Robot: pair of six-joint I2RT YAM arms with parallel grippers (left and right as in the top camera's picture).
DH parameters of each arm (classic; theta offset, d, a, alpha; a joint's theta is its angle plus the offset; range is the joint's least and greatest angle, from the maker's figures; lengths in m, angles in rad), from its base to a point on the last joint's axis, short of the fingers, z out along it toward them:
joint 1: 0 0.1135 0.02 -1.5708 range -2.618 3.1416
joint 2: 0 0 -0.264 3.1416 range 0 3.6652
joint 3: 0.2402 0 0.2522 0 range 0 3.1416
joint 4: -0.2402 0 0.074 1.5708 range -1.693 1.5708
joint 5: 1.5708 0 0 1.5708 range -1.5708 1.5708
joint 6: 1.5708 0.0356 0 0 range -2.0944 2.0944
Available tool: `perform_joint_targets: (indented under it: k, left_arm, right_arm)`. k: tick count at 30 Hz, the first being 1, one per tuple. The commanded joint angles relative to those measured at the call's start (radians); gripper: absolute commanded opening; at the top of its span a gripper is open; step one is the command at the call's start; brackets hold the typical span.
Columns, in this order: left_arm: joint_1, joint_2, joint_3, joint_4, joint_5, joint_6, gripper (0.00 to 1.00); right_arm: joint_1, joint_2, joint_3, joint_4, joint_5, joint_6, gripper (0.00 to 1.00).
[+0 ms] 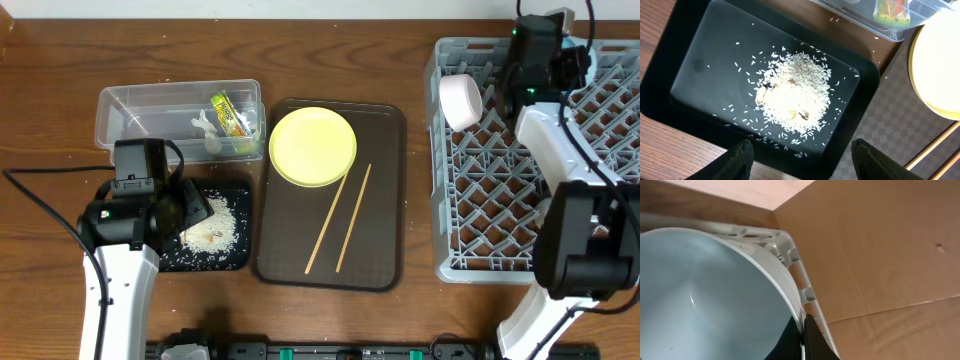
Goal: Sort waste into correct bins and load items into the dishwasher rack
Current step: 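Carry the light-blue bowl into the rack's far row and release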
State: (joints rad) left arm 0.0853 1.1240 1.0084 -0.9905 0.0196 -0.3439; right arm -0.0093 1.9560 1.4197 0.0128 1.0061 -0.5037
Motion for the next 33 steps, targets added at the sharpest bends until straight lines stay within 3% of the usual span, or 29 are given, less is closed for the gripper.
perform_joint_targets:
  k: [1, 14, 19, 23, 28, 30, 33]
  left_arm:
    - [0.006, 0.001, 0.008, -0.003, -0.005, -0.013, 0.66]
    - [0.006, 0.001, 0.008, -0.004, -0.005, -0.013, 0.66]
    - [0.006, 0.001, 0.008, -0.004, -0.005, -0.013, 0.66]
    - [0.006, 0.001, 0.008, -0.004, -0.005, -0.013, 0.66]
    - [0.006, 0.001, 0.008, -0.004, -0.005, -0.013, 0.66]
    - [0.006, 0.001, 0.008, -0.004, -0.005, -0.013, 0.66]
    - [0.006, 0.001, 0.008, -0.004, -0.005, -0.013, 0.66]
  right_arm:
    - [0.021, 0.036, 0.005, 0.003, 0.007, -0.005, 0.01]
    - [0.083, 0.058, 0.005, -0.057, 0.011, 0.066, 0.01]
    - [0.103, 0.055, 0.005, -0.245, -0.007, 0.292, 0.01]
    - [0.102, 0.031, 0.005, -0.431, -0.173, 0.497, 0.01]
    - [0.103, -0.027, 0.005, -0.55, -0.298, 0.6, 0.0]
    - [0.103, -0.069, 0.005, -0.59, -0.325, 0.61, 0.03]
    - [0.103, -0.138, 0.005, -0.646, -0.379, 0.612, 0.21]
